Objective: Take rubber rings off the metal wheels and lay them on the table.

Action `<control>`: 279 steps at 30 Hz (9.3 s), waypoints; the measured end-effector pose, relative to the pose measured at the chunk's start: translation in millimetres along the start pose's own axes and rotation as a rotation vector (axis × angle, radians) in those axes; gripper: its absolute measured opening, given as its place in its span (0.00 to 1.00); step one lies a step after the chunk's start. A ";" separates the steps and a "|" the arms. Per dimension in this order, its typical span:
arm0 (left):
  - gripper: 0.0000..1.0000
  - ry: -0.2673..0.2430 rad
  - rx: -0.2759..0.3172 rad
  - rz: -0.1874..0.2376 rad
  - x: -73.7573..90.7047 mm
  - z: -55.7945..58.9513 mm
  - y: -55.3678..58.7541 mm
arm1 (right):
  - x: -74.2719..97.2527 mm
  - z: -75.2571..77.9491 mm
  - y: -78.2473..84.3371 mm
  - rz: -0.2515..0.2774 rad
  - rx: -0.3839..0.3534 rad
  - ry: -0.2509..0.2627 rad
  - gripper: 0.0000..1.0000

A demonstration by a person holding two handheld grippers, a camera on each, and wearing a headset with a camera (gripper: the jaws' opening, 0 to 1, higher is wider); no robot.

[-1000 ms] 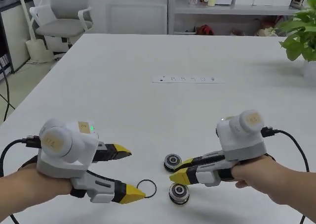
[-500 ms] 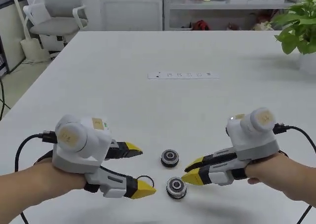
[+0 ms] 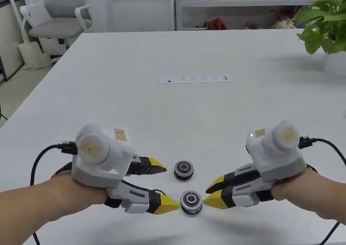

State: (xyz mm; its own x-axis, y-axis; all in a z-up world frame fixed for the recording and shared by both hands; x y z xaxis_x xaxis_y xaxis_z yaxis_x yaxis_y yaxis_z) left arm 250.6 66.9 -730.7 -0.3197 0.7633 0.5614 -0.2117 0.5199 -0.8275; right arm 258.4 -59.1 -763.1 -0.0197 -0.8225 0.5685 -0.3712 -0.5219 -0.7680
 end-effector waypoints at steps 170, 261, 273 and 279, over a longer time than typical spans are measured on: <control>0.13 -0.057 -0.057 -0.050 -44.6 20.3 11.2 | -11.6 -17.5 -12.9 0.222 -0.276 -0.104 0.00; 0.71 -0.098 0.119 0.052 62.7 -1.5 27.7 | -29.8 -13.9 -60.3 0.241 -0.258 -0.089 0.00; 0.75 -0.115 0.115 0.051 66.6 -0.6 34.0 | -47.6 -16.6 -55.7 0.202 -0.268 -0.088 0.00; 0.77 -0.124 0.117 0.051 68.9 -2.0 36.7 | -55.4 -14.3 -53.3 0.192 -0.290 -0.085 0.00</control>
State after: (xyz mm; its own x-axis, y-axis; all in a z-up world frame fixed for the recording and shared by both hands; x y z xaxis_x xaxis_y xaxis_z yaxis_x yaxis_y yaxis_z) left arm 222.7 139.3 -722.3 -0.4428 0.7306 0.5197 -0.2964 0.4278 -0.8539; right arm 266.0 17.5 -749.4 -0.0415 -0.9216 0.3859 -0.6165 -0.2803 -0.7357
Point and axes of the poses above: the centre of the closed fingertips' face, and the gripper's own axes: x roughly backward along the fingers, z roughly to its right, y roughly out of its underside, the point moved 5 cm from there along x, roughly backward along the fingers, and after that the axes turned 3 degrees about -y, right-handed, at the moved point
